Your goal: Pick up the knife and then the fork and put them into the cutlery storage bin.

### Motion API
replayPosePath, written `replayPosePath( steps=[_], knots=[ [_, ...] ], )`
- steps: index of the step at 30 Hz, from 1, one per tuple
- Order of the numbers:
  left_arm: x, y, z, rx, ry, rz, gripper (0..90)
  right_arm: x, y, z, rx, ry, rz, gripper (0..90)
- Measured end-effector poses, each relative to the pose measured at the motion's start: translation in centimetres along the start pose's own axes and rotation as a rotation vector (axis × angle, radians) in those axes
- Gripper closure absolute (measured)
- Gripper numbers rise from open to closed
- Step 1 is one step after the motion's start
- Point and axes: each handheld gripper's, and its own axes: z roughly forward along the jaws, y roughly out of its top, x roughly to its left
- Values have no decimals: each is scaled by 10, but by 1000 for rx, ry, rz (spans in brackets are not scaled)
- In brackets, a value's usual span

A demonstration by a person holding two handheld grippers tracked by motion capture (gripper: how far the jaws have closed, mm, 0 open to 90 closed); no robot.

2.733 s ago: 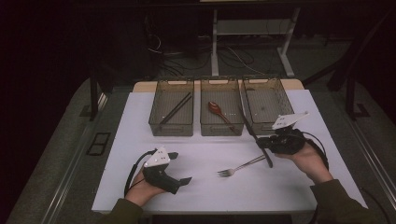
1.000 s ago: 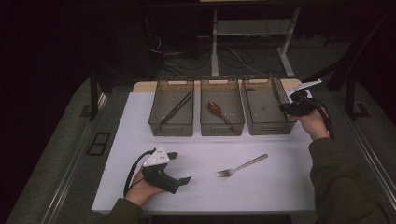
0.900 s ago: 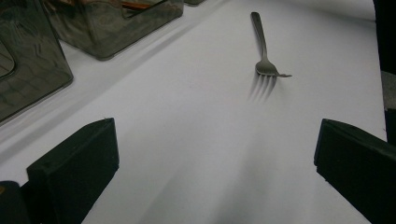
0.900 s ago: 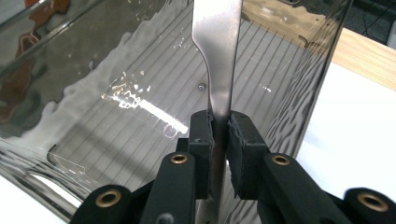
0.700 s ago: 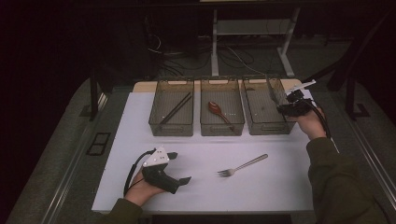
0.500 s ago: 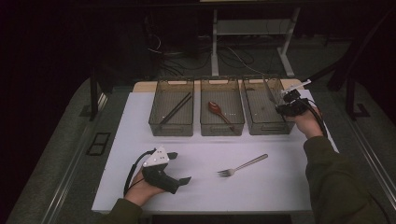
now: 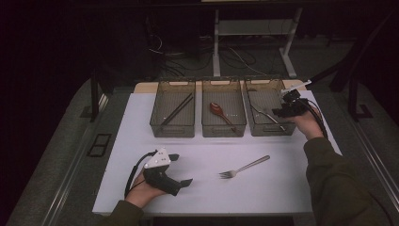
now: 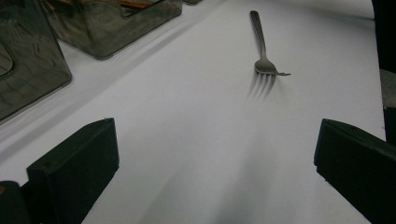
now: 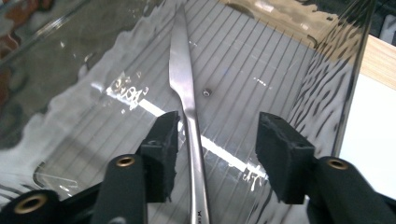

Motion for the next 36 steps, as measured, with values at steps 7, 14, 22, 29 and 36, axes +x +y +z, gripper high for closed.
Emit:
replayPosePath(
  steps=[7,14,22,29,36],
  knots=[
    [0,0,0,-1,2,1,0,-2,-1,-12,-71,59,61,387],
    [-1,0,0,-2,1,3,0,4,-5,-34,-151,95,56,381],
    [0,0,0,-1,2,3,0,23,-13,-65,-223,146,42,407],
    [1,0,-1,-3,3,0,0,50,-26,-80,-230,216,0,451],
    [1,-1,-2,-1,4,-5,0,77,-46,-79,-191,302,-41,546]
  ],
)
